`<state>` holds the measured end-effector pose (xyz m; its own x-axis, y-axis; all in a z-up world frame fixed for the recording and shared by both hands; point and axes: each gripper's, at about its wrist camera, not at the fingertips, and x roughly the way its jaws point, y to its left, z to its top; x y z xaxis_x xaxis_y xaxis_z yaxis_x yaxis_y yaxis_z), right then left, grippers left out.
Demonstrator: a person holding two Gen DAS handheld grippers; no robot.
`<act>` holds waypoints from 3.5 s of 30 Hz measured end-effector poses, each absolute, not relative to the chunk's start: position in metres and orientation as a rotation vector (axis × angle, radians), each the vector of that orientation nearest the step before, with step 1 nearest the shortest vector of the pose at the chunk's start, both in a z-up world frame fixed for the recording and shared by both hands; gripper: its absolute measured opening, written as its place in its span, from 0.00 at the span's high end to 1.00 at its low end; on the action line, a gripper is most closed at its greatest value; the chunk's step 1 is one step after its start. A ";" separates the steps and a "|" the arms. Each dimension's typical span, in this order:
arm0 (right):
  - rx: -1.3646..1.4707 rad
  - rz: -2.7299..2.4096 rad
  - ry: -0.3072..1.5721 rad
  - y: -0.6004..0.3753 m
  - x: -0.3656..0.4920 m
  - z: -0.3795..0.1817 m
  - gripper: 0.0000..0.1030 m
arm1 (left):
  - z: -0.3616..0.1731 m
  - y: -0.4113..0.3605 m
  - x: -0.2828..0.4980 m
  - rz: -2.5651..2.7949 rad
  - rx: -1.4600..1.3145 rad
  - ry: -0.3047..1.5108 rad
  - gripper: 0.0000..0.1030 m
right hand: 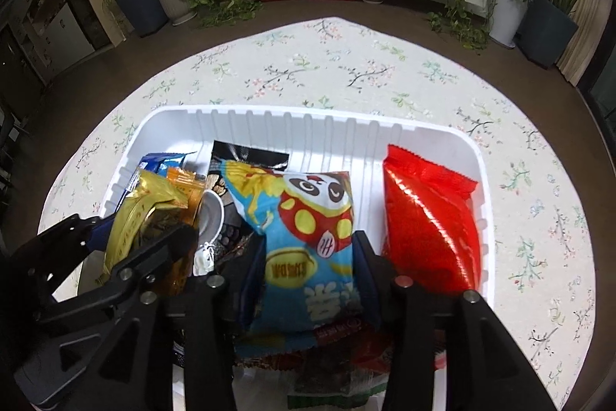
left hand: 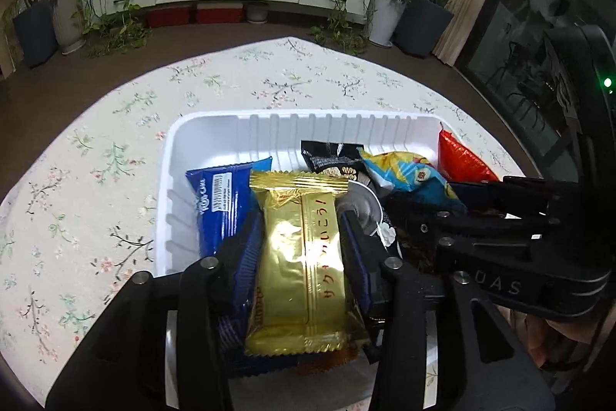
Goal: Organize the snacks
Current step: 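Lower both packets into the white tray and open both tools, then grasp the red fruit-print packet with the left tool and lift it, then grasp the pink cartoon tube packet with the right tool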
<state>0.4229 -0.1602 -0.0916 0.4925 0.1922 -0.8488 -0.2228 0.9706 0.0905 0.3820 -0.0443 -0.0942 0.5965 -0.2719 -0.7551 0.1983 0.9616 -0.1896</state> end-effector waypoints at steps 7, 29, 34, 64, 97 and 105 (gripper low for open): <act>-0.052 0.244 0.980 -0.163 0.411 -0.074 0.41 | -0.079 -0.033 0.366 -0.258 -0.100 0.850 0.44; 0.347 0.309 0.658 -0.274 0.192 -0.022 0.03 | -0.063 -0.054 0.163 -0.329 0.011 0.890 0.00; 0.366 0.188 0.679 -0.291 0.145 -0.053 0.03 | -0.075 -0.071 0.125 -0.282 -0.029 0.940 0.00; 0.362 0.226 0.677 -0.286 0.107 -0.071 0.03 | -0.115 -0.111 0.128 -0.057 0.046 1.081 0.03; 0.526 0.218 0.950 -0.287 0.178 -0.114 0.36 | -0.095 -0.085 0.096 -0.322 -0.025 1.042 0.70; 0.363 0.164 0.968 -0.285 0.179 -0.110 0.40 | -0.095 -0.084 0.094 -0.343 -0.044 1.034 0.70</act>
